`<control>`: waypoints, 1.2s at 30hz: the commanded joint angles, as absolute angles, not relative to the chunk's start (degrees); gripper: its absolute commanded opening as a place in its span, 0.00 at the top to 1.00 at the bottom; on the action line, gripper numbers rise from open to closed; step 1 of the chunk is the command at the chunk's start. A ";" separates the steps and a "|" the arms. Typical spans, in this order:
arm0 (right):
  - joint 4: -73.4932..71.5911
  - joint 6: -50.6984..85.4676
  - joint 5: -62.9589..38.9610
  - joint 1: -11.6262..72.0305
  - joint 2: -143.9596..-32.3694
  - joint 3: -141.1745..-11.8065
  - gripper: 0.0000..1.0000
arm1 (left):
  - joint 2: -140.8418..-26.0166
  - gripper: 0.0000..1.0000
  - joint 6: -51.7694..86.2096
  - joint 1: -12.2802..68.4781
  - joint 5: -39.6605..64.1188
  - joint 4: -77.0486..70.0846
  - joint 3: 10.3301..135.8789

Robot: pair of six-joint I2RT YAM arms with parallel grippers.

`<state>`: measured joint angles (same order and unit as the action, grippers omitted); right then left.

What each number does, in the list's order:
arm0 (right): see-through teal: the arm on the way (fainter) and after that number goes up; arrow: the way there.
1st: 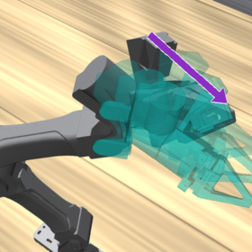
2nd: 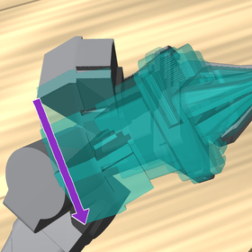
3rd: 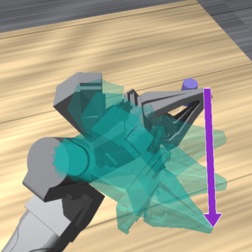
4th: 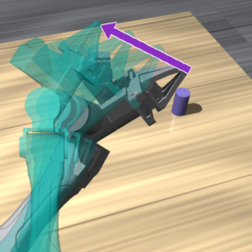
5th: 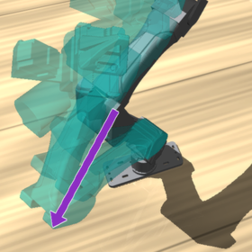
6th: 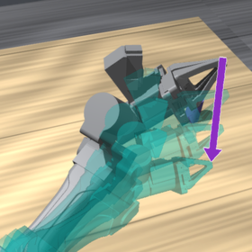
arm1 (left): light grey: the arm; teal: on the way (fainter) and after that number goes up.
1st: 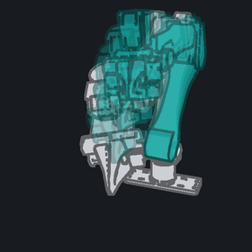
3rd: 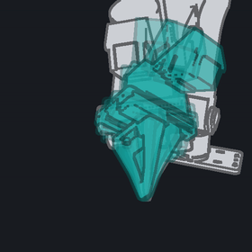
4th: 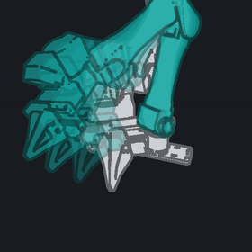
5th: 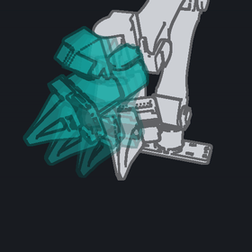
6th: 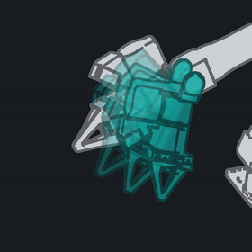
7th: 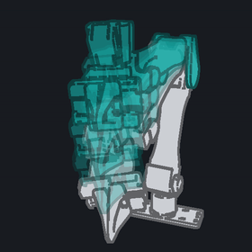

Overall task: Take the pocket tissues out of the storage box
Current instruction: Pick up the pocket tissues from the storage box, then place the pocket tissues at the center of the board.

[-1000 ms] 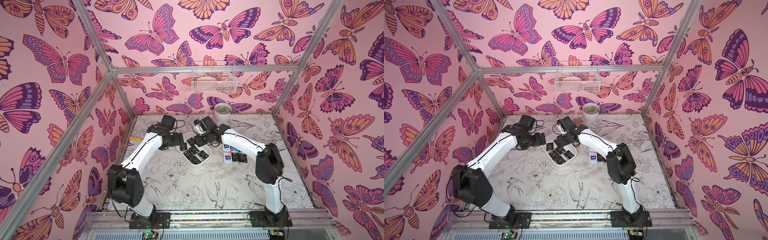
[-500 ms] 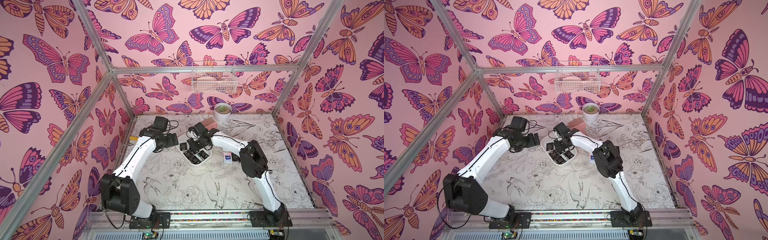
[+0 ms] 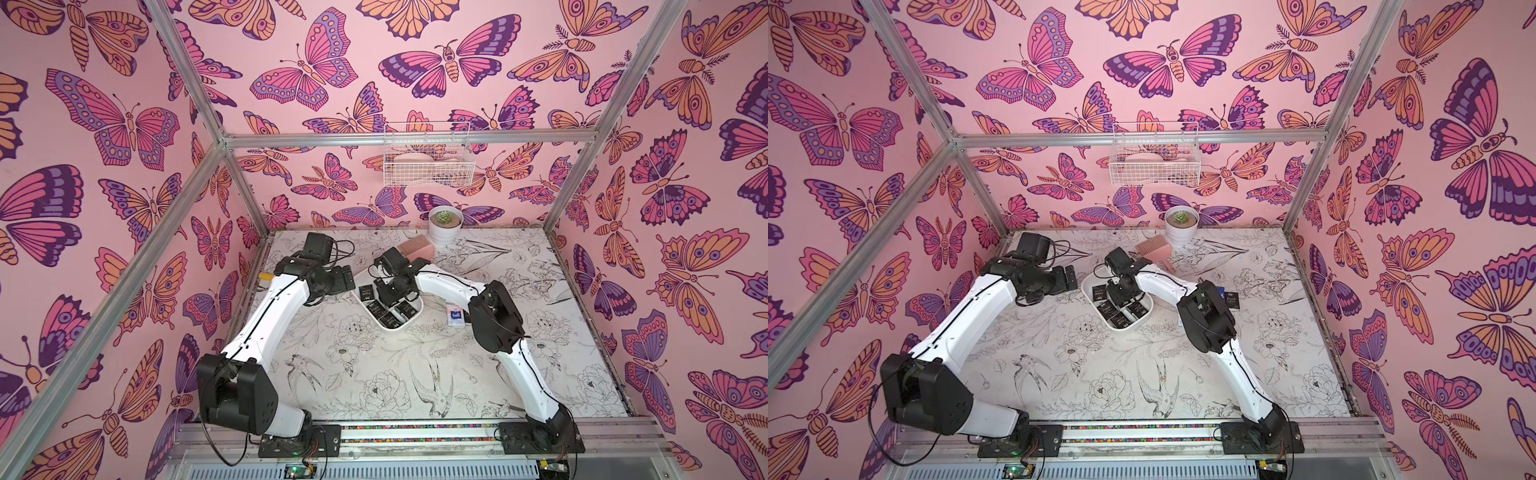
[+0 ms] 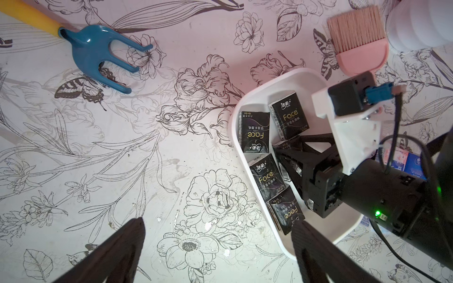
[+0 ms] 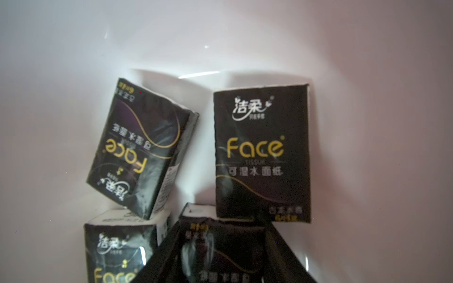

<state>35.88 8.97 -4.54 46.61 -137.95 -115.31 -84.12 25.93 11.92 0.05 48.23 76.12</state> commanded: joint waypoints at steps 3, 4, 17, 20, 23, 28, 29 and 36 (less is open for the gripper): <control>38.54 10.06 -5.16 46.97 -136.60 -116.73 0.55 | -83.23 0.00 25.40 11.50 0.30 49.22 75.18; 38.19 10.24 -5.36 47.02 -135.47 -116.59 0.56 | -83.40 0.00 25.38 11.51 0.39 49.19 75.25; 37.72 10.70 1.47 41.15 -113.32 -103.14 0.56 | -83.33 0.00 25.35 11.51 1.28 49.17 76.77; 38.54 10.39 4.35 34.45 -106.78 -94.85 0.56 | -83.50 0.00 25.49 11.46 2.16 49.19 77.47; 38.26 10.11 6.54 25.40 -100.52 -86.27 0.56 | -83.64 0.00 25.73 11.67 2.45 49.26 77.79; 37.54 10.19 8.87 11.94 -96.17 -77.43 0.55 | -84.25 0.00 25.92 11.94 2.89 49.11 77.70; 37.17 10.06 9.42 9.90 -96.15 -76.12 0.55 | -84.61 0.00 26.01 12.09 3.05 49.08 77.70; 35.63 9.39 11.27 0.90 -100.26 -72.69 0.55 | -85.65 0.00 25.51 13.13 3.21 49.31 78.91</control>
<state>36.01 10.15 9.63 2.24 -98.45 -72.84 -85.01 25.96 12.69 2.63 48.23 77.38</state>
